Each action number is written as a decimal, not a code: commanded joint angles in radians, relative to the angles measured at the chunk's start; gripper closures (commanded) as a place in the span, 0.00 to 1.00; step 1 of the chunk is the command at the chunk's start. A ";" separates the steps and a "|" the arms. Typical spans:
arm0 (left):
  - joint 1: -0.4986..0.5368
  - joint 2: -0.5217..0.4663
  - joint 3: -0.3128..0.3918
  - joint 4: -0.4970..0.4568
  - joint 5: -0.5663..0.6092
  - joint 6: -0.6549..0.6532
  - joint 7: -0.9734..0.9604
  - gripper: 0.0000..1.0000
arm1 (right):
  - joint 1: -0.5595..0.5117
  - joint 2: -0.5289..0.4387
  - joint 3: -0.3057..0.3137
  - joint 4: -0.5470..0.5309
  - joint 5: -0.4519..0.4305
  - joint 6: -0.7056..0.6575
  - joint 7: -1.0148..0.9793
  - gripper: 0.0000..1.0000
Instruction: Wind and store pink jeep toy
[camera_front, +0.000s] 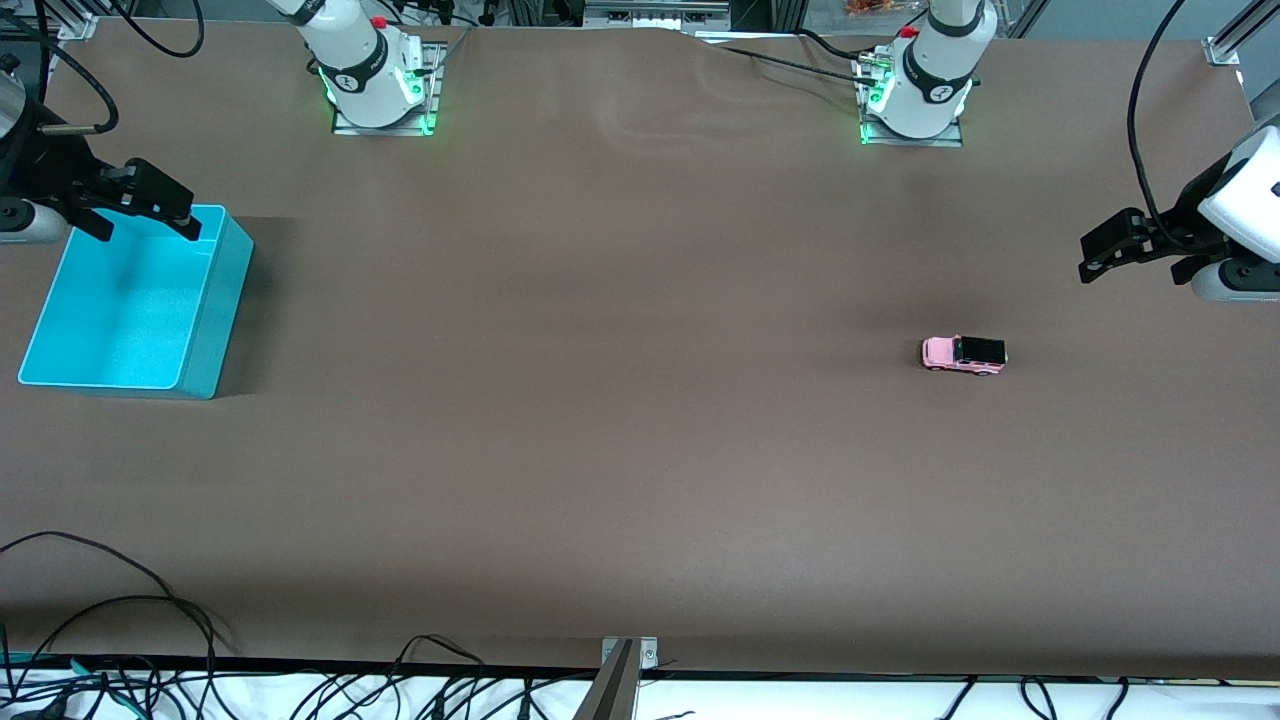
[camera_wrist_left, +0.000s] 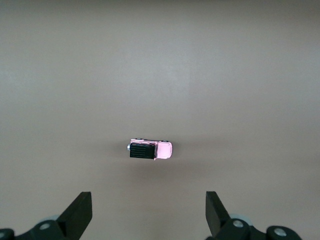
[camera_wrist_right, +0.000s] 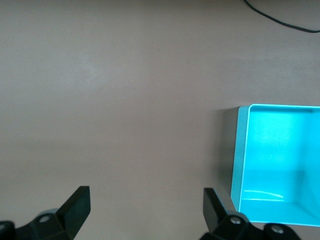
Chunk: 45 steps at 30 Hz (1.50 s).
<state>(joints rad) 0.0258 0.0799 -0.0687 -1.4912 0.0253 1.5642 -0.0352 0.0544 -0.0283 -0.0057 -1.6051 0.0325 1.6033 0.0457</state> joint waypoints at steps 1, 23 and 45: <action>0.008 0.001 -0.002 0.019 0.005 -0.021 0.012 0.00 | 0.007 -0.027 -0.008 -0.025 0.003 -0.003 -0.003 0.00; 0.011 0.004 0.000 0.019 0.004 -0.023 0.008 0.00 | 0.007 -0.021 -0.007 -0.018 0.004 0.000 -0.003 0.00; 0.006 0.015 -0.002 0.023 0.002 -0.021 0.008 0.00 | 0.007 -0.021 -0.005 -0.016 0.004 0.001 -0.004 0.00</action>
<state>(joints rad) 0.0256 0.0897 -0.0688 -1.4913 0.0253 1.5594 -0.0351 0.0546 -0.0283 -0.0057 -1.6053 0.0325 1.6026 0.0457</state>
